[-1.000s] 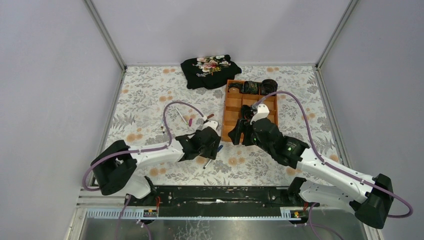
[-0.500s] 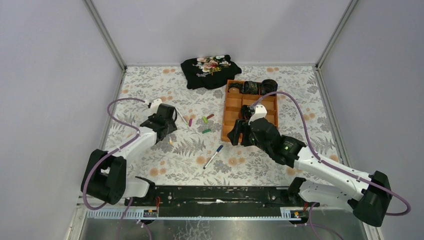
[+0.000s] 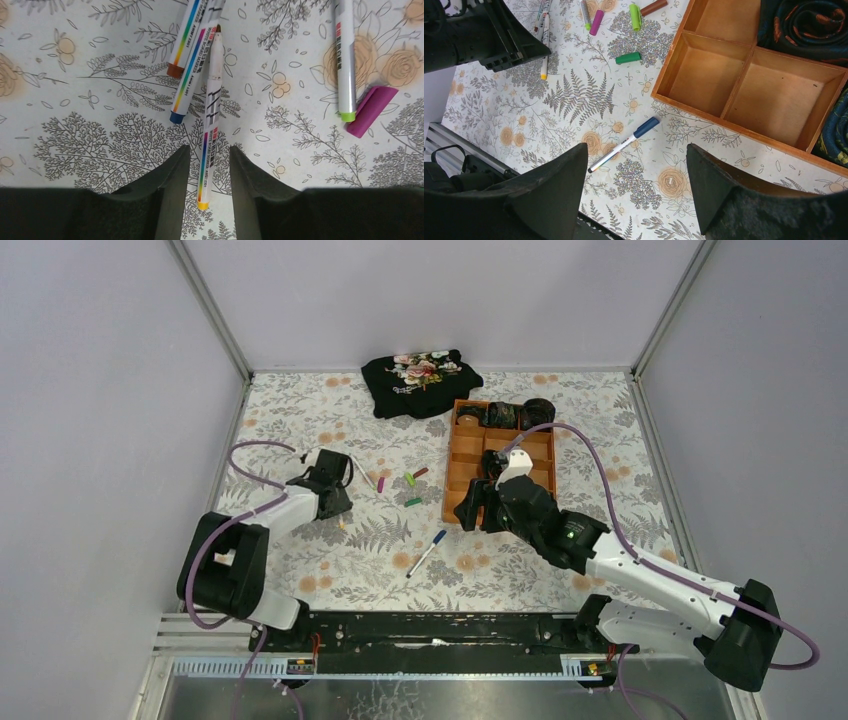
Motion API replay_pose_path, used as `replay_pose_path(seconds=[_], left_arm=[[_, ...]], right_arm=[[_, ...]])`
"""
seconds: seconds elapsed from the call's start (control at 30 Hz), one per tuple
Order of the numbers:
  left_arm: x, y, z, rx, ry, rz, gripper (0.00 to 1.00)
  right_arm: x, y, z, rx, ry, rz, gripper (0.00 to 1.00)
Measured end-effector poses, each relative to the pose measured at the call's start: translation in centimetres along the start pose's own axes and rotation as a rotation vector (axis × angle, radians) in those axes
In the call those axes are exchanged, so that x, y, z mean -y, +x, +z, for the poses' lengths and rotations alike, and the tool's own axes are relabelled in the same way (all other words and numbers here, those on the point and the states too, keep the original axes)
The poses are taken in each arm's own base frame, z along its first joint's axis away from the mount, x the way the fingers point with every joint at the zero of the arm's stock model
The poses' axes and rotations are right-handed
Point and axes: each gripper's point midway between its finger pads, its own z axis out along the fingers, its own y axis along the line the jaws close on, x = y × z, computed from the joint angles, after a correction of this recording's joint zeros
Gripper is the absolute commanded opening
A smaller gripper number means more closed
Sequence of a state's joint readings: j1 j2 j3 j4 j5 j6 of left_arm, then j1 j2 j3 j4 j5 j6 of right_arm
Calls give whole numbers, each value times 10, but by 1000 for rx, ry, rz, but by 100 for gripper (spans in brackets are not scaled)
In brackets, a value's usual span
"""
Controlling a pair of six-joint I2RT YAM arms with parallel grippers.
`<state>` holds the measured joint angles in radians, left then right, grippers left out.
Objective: Insert the pens into the pen caps
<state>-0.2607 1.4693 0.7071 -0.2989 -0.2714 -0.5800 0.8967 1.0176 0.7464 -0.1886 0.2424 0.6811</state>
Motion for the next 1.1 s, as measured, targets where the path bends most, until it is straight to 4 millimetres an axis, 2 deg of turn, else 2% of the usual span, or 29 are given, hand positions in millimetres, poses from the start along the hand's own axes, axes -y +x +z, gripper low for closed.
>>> replay_pose_path(seconds=[0.2, 0.4, 0.5, 0.6, 0.67, 0.77, 0.9, 0.97, 1.03, 1.1], left_arm=[[6, 5, 4, -34, 21, 20, 0], [17, 11, 1, -54, 83, 43, 0], [34, 29, -14, -80, 192, 97, 0], [72, 46, -52, -93, 416, 174, 0], [102, 50, -87, -69, 599, 221, 0], [133, 52, -141, -24, 851, 273, 0], [150, 61, -191, -20, 1080, 334, 0], [153, 68, -202, -45, 1139, 360, 0], [155, 78, -210, -78, 1177, 385, 0], [156, 88, -216, -107, 1207, 409, 0]], right_arm=[[2, 3, 1, -2, 2, 7, 78], [2, 4, 2, -4, 3, 11, 80], [-1, 3, 3, -1, -9, 17, 83], [-9, 3, 6, -9, -50, 35, 86], [-15, 0, 8, -10, -82, 54, 86], [-26, -4, 12, -12, -140, 88, 86], [-44, -7, 16, -32, -225, 125, 86], [-58, -10, 16, -43, -287, 146, 86], [-63, -12, 15, -45, -307, 153, 85], [-69, -16, 15, -40, -334, 163, 79]])
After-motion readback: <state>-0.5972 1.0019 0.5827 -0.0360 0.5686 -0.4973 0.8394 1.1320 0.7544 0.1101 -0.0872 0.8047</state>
